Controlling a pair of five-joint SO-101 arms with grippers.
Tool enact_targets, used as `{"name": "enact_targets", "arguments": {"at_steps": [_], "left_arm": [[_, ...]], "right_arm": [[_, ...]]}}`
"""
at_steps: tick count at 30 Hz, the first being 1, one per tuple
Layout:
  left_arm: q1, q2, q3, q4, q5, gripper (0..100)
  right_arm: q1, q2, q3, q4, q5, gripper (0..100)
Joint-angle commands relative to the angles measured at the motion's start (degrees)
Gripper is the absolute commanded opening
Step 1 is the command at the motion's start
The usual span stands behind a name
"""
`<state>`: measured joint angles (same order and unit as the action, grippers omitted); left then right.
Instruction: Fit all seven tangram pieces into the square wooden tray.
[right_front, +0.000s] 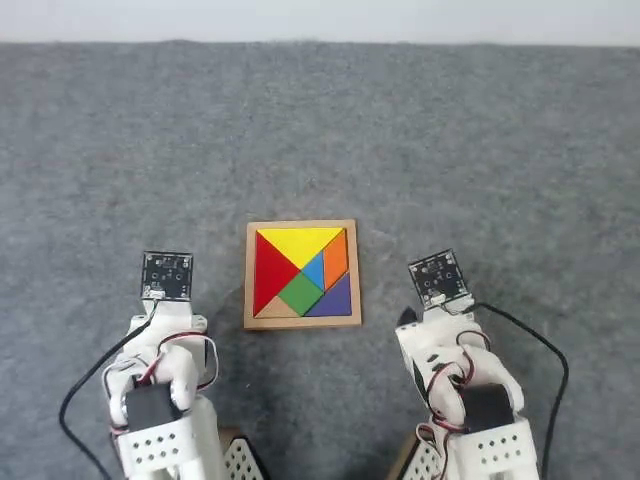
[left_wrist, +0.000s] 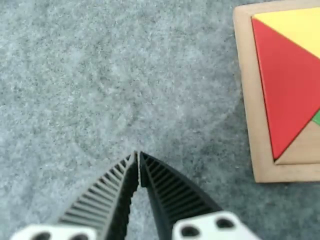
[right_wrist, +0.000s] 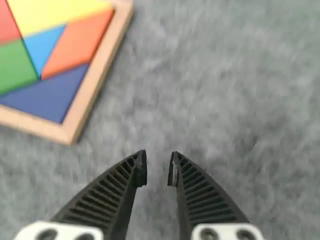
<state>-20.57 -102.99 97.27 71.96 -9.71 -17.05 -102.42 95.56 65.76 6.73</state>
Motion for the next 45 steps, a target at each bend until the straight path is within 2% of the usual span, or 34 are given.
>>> {"name": "enact_targets", "arguments": {"at_steps": [1,15,45], "left_arm": [[-0.35,-1.05,-0.84,0.35,-0.35,1],[-0.35,-1.05,-0.84,0.35,-0.35,1],[-0.35,-1.05,-0.84,0.35,-0.35,1]], "right_arm": [[0.75,0.13,0.97,3.12,-0.62,9.0],[0.66,0.13,0.97,6.64,-0.70,9.4],[0.66,0.13,0.97,6.81,-0.70,9.2]]}}
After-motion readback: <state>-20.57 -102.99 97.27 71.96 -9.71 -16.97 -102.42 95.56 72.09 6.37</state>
